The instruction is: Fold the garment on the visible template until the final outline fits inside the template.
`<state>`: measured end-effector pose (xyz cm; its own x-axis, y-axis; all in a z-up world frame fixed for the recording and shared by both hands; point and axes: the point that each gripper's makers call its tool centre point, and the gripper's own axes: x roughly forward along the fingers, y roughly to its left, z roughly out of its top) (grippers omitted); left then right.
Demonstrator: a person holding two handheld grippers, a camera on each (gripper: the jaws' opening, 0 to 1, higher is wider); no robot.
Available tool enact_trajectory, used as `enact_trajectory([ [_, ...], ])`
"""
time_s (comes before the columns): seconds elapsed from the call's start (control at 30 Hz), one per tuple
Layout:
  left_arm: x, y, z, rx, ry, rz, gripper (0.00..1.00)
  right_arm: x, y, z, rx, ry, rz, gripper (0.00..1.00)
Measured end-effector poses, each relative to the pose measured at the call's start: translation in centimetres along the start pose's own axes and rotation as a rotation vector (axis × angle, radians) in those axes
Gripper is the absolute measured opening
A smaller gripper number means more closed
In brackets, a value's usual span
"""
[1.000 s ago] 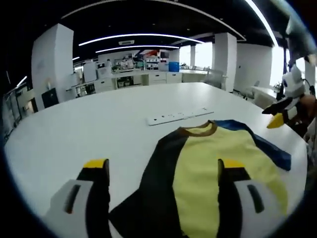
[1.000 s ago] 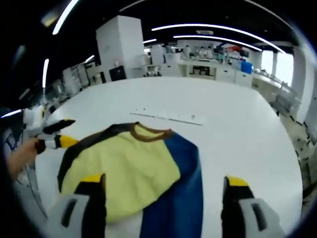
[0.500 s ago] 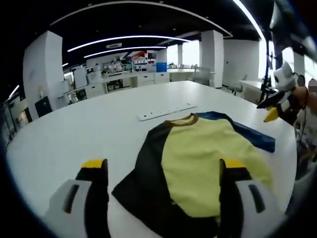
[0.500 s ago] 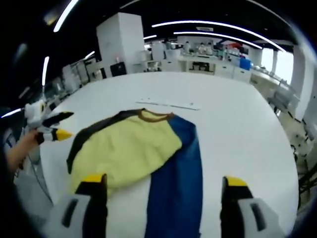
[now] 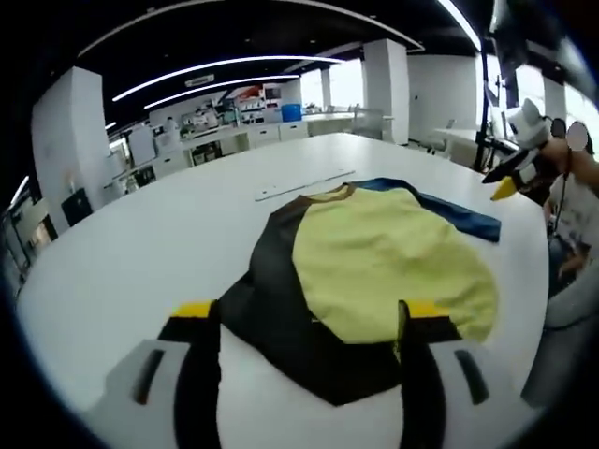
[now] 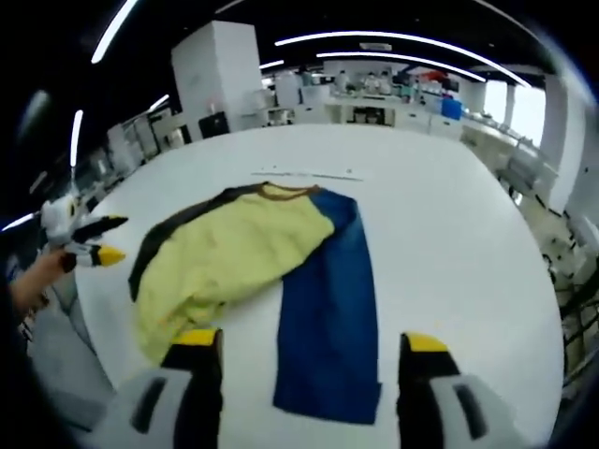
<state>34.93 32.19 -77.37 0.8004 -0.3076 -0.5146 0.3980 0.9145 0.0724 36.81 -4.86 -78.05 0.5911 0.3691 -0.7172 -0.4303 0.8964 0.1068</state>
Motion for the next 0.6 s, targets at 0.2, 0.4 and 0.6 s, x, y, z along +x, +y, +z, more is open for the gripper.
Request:
enact_trajectory([
  [0.2,-0.3,0.1,-2.4,-0.028,0.042,0.030,0.63,0.3,-0.1,-2.2,0.017,0.023,-0.020,0.59],
  [0.4,-0.3,0.0,-4.0,-0.033,0.073,0.052,0.54,0.8,0.3,-4.1,0.004,0.048,-0.042,0.48],
  [0.6,0.0,0.0,-6.0,-0.036,0.118,0.065,0.46,1.6,0.1,-5.3,-0.059,0.062,-0.092,0.38],
])
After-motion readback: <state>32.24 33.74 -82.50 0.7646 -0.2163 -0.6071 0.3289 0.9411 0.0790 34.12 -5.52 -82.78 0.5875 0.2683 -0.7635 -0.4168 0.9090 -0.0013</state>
